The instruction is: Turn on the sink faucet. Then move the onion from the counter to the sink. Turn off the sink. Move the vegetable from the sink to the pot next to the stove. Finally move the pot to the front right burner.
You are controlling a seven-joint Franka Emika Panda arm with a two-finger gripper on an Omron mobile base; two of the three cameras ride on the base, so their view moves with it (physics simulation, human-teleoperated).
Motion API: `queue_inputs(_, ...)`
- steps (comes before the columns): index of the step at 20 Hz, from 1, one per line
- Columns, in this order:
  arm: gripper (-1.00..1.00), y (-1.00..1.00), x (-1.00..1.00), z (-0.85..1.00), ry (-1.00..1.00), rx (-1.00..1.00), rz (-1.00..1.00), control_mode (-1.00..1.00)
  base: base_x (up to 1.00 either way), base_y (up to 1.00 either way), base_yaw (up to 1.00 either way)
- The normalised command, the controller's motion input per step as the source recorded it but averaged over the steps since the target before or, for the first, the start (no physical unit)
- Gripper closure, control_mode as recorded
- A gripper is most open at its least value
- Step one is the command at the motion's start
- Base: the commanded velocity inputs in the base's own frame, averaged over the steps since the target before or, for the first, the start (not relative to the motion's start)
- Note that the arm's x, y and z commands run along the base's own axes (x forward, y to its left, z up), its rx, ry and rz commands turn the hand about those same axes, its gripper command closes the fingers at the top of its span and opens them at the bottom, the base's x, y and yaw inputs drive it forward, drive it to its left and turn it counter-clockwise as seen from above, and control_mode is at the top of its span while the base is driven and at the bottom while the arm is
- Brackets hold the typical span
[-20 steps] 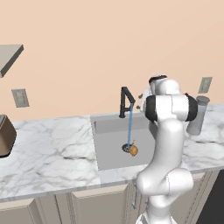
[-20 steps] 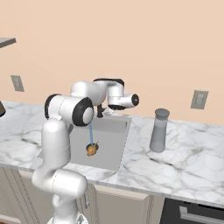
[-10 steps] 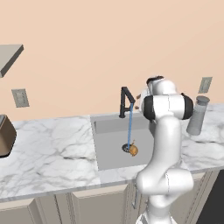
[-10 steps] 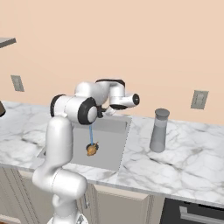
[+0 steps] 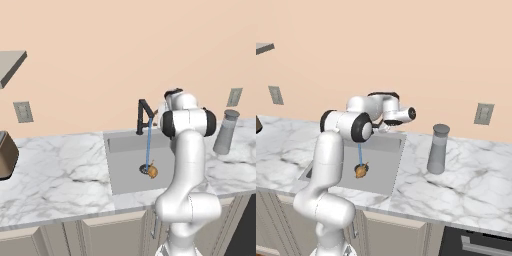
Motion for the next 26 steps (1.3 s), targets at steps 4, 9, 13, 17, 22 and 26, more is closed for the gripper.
queue_inputs(4, -1.00, 0.01, 0.19, -0.20, 0.00, -0.03, 0.03, -1.00, 0.00, 0.00, 0.00)
queue_inputs(9, -1.00, 0.11, 0.06, -0.15, 0.00, -0.03, 0.03, -1.00, 0.00, 0.00, 0.00)
queue_inputs(13, -1.00, 0.16, 0.00, -0.12, 0.00, -0.01, 0.04, -1.00, 0.00, 0.00, 0.00)
queue_inputs(17, -1.00, 0.28, 0.00, -0.01, 0.00, 0.00, 0.07, -1.00, 0.00, 0.00, 0.00)
queue_inputs(22, -1.00, 0.37, 0.00, 0.00, 0.00, 0.00, 0.10, -1.00, 0.00, 0.00, 0.00)
queue_inputs(26, -1.00, 0.39, 0.00, 0.00, 0.00, 0.00, 0.10, -1.00, 0.00, 0.00, 0.00)
